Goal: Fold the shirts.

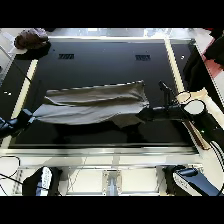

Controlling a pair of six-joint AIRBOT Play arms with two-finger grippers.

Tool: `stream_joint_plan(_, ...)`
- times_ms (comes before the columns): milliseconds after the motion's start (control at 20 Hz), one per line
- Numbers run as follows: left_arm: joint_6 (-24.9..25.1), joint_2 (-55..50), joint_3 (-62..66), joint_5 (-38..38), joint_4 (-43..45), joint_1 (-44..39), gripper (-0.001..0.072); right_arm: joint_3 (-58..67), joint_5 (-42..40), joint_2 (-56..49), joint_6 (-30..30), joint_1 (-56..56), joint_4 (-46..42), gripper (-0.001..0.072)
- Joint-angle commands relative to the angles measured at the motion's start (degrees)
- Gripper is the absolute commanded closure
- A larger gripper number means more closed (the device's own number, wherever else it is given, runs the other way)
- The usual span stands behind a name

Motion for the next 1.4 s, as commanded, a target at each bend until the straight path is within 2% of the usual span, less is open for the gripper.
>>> stream_joint_plan(0,1.75,3.85,2.38,-6.29,10.03,-0.02,0.07,1.01,1.05,1.79,3.87,4.11,-4.63,0.0704)
stream_joint_plan(150,1.84,2.43,4.57,-5.81,13.25,-0.04,0.07,2.32,-3.21,1.84,6.34,5.66,-9.92,0.0705)
stream_joint_plan(400,5.75,-9.75,12.87,-5.2,12.52,-1.64,0.0701,6.62,-7.58,-1.33,7.63,5.66,-17.35,0.0706)
stream_joint_plan(800,5.79,-28.48,22.56,1.62,13.03,-10.14,0.0701,17.11,-14.47,-21.84,5.57,5.6,-20.2,0.0705)
stream_joint_plan(1000,2.54,-36.79,26.71,1.66,21.4,-11.65,0.0701,29.44,-16.59,-31.93,5.51,5.6,-22.1,0.0706)
stream_joint_plan(1150,2.54,-40.89,29.27,1.7,26.6,-13.49,0.0701,39.12,-16.57,-38.91,5.51,5.6,-23.1,0.0706)
stream_joint_plan(1350,2.01,-45.46,32.15,4.13,28.26,-16.48,0.0701,45.27,-15.63,-45.7,5.66,5.6,-22.86,0.0706)
